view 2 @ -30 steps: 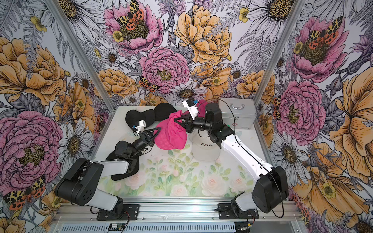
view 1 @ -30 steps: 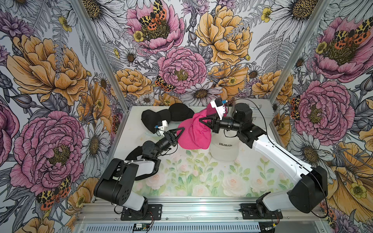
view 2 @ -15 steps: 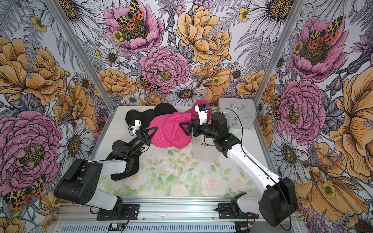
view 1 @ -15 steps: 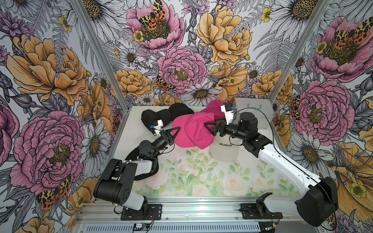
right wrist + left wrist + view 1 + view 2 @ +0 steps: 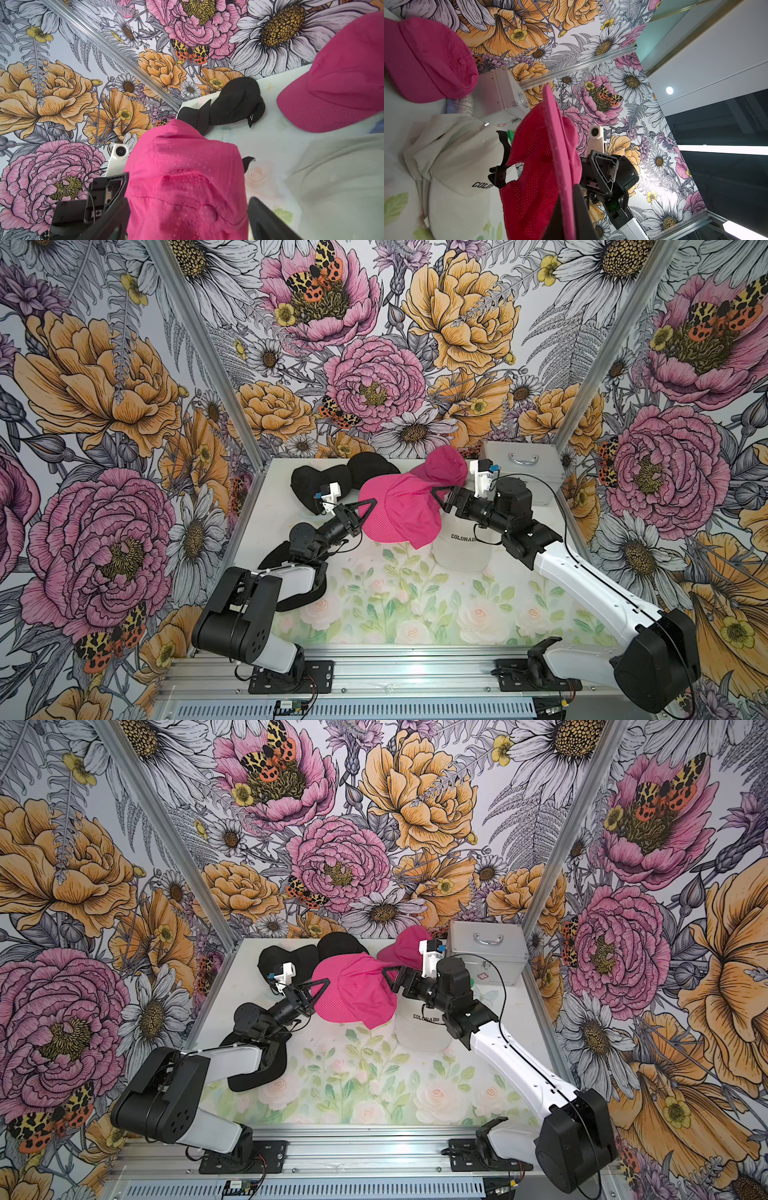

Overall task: Stack the baseball caps by color
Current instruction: Pick up the baseball cap from the center of the board.

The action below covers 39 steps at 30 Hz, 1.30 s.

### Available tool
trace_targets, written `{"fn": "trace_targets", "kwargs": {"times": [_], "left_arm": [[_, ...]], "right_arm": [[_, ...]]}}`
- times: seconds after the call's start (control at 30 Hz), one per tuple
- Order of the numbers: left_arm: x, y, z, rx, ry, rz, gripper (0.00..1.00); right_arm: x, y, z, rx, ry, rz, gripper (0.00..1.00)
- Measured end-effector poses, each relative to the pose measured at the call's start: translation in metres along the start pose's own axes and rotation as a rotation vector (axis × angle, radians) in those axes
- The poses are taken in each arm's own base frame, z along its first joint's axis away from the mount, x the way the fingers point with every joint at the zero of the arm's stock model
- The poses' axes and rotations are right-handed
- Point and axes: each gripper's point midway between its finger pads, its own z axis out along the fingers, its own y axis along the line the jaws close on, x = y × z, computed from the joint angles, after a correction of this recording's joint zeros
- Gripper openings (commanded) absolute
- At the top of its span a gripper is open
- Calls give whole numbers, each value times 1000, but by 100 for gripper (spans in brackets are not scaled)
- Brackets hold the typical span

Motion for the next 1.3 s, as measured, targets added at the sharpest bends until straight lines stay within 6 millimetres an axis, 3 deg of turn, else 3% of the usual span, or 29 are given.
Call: {"fn": "trace_targets", "kwargs": {"times": [0.2,0.43,0.53,0.63,0.77,0.83,1.03,1.13,1.2,1.3], "left_arm": [[3,1,1,-4,7,-4,0],[5,0,3,-2,16,-4,0],[5,0,3,-2,16,-4,0],[4,1,3,-3,11,-3,0],[-3,2,-1,-8,-5,1,0],[-6,3,-3,-13,-12,1,0],[-13,13,-13,-40,-38,-6,0],[-12,13,-13,-42,-31,-9,0],[-11,13,-13,-41,-26,-9,0],[-10,13,-13,-41,-20,-9,0]], "right_arm": [[15,-12,17,19,44,46,83],[48,9,40,-98,152,23,83],[55,17,41,-128,172,0,65],[48,20,39,-143,152,-15,47],[36,28,29,-172,110,-39,32],[31,34,21,-194,91,-53,29],[16,48,-3,-244,40,-105,38],[11,54,-9,-262,20,-125,56],[8,51,-9,-242,3,-123,65],[3,29,-6,-149,-33,-97,71]]}}
